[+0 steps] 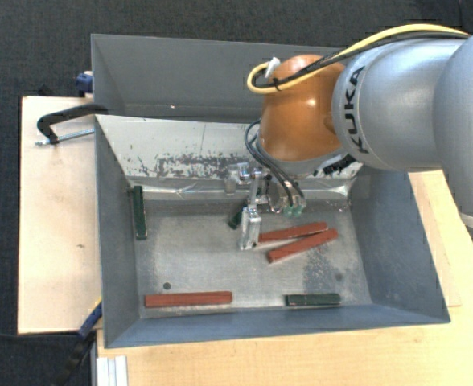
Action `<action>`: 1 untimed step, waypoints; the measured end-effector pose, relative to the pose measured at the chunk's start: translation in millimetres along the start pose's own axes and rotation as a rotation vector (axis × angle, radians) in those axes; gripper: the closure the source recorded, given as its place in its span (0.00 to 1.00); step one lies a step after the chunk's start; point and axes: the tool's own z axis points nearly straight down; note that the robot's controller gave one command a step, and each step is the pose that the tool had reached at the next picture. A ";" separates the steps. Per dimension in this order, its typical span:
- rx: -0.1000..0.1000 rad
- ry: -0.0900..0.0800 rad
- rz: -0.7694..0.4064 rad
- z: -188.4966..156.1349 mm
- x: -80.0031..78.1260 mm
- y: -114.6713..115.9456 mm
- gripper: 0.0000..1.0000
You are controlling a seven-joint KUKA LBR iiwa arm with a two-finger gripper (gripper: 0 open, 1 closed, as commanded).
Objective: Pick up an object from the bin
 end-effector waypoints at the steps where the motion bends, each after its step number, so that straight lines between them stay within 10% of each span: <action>1: 0.000 0.001 0.344 29.2 0.6 -23.2 0.00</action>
Offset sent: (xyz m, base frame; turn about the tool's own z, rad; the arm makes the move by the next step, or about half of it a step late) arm -0.0089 -0.0268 -0.0405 0.1148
